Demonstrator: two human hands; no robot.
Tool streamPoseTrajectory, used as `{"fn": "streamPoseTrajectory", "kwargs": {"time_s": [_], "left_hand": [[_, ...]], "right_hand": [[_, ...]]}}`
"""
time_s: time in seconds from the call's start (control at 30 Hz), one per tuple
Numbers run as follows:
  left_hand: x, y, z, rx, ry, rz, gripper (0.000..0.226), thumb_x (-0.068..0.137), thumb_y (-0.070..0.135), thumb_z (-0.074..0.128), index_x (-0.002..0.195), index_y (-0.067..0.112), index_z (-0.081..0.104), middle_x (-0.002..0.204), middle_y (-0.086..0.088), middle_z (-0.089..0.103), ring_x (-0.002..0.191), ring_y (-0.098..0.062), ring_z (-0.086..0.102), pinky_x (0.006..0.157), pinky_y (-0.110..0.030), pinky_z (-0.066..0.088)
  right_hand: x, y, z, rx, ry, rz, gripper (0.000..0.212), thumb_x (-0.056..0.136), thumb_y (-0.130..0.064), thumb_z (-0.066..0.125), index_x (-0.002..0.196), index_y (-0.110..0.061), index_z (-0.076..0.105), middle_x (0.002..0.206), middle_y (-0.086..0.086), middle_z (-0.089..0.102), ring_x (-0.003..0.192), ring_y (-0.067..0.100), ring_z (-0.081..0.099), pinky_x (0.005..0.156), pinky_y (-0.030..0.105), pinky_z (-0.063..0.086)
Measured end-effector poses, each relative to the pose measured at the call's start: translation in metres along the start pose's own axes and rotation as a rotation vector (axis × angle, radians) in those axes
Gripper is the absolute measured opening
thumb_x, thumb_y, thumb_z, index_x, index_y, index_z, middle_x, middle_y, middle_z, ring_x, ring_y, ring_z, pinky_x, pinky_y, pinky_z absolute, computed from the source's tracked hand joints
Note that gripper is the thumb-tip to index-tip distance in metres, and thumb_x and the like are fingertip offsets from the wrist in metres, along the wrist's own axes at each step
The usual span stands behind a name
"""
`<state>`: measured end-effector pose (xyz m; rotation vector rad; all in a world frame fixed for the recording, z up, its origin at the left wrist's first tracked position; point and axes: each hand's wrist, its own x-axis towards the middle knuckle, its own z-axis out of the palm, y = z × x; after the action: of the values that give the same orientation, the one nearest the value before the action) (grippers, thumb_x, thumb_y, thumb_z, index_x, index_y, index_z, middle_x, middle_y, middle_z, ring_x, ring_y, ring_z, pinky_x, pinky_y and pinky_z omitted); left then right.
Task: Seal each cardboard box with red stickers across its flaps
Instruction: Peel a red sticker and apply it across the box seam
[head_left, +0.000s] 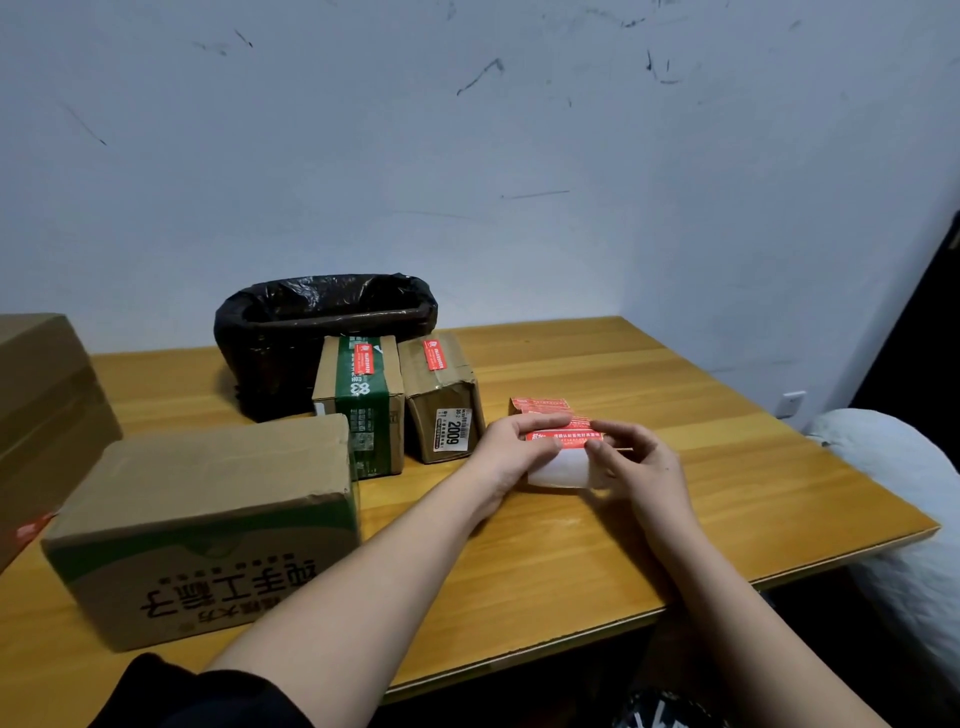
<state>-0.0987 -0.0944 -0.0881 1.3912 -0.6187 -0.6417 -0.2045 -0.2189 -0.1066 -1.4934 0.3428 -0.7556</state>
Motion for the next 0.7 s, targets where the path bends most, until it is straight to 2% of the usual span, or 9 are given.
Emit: {"fn": "streamPoseTrajectory", "kwargs": {"time_s": [0.07,0.13,0.2,0.3,0.43,0.6,0.7], "left_hand": [[-0.0005,0.0002,-0.0001,0.003,0.002,-0.006,0.03,0.084,0.0,0.061,0.094,0.026,0.074,0.102,-0.009,0.069,0.084,-0.015,0.06,0.074,-0.022,0.047],[-0.0002,0.0002,0.0,-0.004,0.0,-0.006,0.031,0.084,-0.001,0.062,0.096,0.025,0.074,0.104,-0.011,0.068,0.085,-0.015,0.059,0.074,-0.022,0.046],[0.0,-0.0001,0.0005,-0.02,-0.011,-0.001,0.033,0.084,-0.004,0.061,0.097,0.024,0.073,0.11,-0.014,0.067,0.09,-0.017,0.06,0.078,-0.021,0.046],[-0.0006,-0.0005,0.0016,-0.03,-0.021,0.014,0.036,0.083,-0.007,0.06,0.097,0.024,0.073,0.116,-0.017,0.066,0.096,-0.019,0.06,0.083,-0.023,0.047],[-0.0011,0.0004,0.0022,-0.052,-0.027,0.006,0.037,0.083,-0.009,0.059,0.098,0.023,0.072,0.116,-0.017,0.066,0.094,-0.019,0.06,0.081,-0.023,0.047],[-0.0021,0.0043,0.0016,-0.057,-0.03,-0.019,0.037,0.082,-0.007,0.061,0.102,0.023,0.072,0.11,-0.016,0.067,0.082,-0.017,0.061,0.066,-0.019,0.049],[-0.002,0.0039,0.0005,-0.06,-0.035,-0.038,0.035,0.082,-0.004,0.064,0.101,0.024,0.073,0.112,-0.017,0.067,0.085,-0.02,0.062,0.068,-0.022,0.05]], "right_hand": [[0.0,-0.0022,0.0002,-0.044,-0.002,-0.028,0.016,0.084,-0.005,0.071,0.093,-0.018,0.074,0.081,0.003,0.068,0.078,0.016,0.061,0.072,0.042,0.055],[0.0009,-0.0038,0.0016,-0.068,0.012,-0.061,0.019,0.084,-0.003,0.069,0.099,-0.013,0.072,0.078,0.0,0.066,0.069,0.004,0.059,0.064,0.019,0.05],[0.0022,-0.0043,0.0027,-0.064,0.024,-0.061,0.02,0.084,0.0,0.068,0.102,-0.009,0.07,0.078,-0.001,0.066,0.064,-0.003,0.058,0.062,0.012,0.047],[0.0032,-0.0048,0.0031,-0.051,0.04,-0.049,0.018,0.084,0.0,0.068,0.097,-0.011,0.07,0.079,-0.005,0.07,0.064,-0.006,0.061,0.062,0.01,0.047],[0.0026,-0.0056,0.0036,-0.047,0.065,-0.045,0.015,0.083,0.0,0.07,0.095,-0.009,0.07,0.073,-0.003,0.068,0.059,-0.005,0.058,0.057,0.011,0.046],[0.002,-0.0079,0.0044,-0.125,0.07,-0.074,0.016,0.083,-0.004,0.071,0.087,-0.019,0.07,0.077,0.006,0.064,0.064,0.007,0.056,0.058,0.02,0.047],[0.0011,-0.0093,0.0041,-0.179,0.084,-0.097,0.017,0.084,-0.005,0.071,0.084,-0.022,0.07,0.081,0.0,0.069,0.068,0.008,0.059,0.06,0.019,0.048]]}}
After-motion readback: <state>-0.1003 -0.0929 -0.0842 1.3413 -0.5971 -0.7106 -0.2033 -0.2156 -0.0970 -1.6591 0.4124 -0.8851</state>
